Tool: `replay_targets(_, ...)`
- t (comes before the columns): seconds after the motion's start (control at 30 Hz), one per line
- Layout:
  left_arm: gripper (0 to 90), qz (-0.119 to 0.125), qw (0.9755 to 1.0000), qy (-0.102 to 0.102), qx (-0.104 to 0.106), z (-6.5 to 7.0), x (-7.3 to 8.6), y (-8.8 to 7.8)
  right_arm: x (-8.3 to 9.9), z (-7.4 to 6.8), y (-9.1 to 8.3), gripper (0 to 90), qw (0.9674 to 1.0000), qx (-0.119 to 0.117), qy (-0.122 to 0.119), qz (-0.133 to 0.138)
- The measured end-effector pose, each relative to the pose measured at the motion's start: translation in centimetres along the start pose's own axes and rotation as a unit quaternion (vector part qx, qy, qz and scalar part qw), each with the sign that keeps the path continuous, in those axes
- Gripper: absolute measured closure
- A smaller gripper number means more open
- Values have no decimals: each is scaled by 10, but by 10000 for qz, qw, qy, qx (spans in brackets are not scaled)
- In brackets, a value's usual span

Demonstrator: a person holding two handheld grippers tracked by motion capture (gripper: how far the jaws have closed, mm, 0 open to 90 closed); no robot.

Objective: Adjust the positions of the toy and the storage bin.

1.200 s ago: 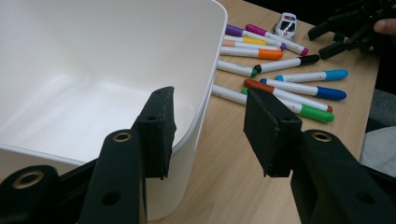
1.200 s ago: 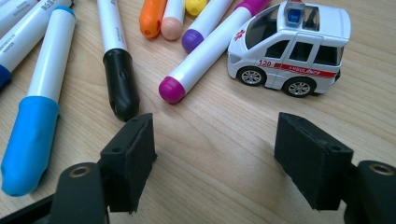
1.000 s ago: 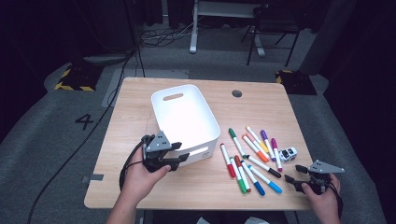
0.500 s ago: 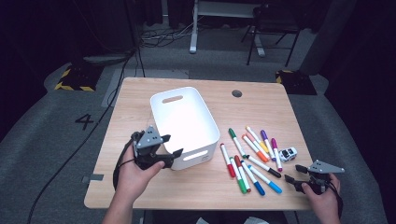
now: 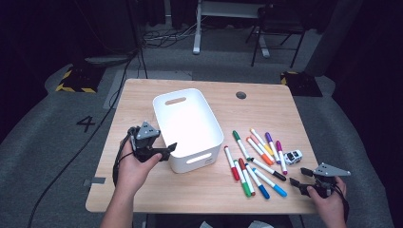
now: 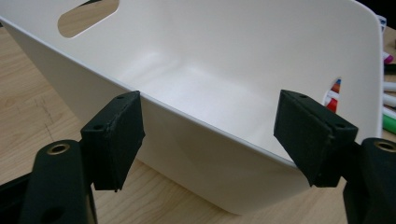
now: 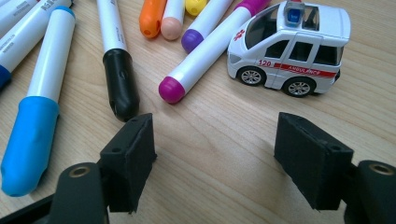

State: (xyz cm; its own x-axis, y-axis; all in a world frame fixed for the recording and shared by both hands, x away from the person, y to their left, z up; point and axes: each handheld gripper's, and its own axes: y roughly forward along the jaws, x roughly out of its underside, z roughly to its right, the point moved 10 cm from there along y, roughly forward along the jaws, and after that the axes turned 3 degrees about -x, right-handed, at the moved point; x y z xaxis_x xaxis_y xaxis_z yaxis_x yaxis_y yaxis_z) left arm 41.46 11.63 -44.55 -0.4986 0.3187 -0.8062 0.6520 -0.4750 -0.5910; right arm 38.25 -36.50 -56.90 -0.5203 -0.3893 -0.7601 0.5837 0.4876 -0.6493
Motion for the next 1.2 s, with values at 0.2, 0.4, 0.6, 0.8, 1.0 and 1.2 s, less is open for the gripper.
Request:
replay_targets(0.2,256,57,10000,-6,48,10,2,-3,0,0,0,292,10000,1,-8,-3)
replay_targets(0.4,304,129,9996,-44,255,27,6,-8,0,0,0,292,10000,0,3,3)
replay_targets(0.6,298,89,9974,-235,672,53,15,-12,0,0,0,292,10000,1,-2,1)
replay_targets(0.8,293,49,9981,-37,619,77,21,-21,0,0,0,292,10000,1,-3,1)
replay_targets(1.0,290,-37,9978,22,661,95,28,-29,0,0,0,292,10000,1,-4,1)
replay_targets(1.2,274,-128,9976,124,674,98,28,-31,0,0,0,292,10000,0,2,2)
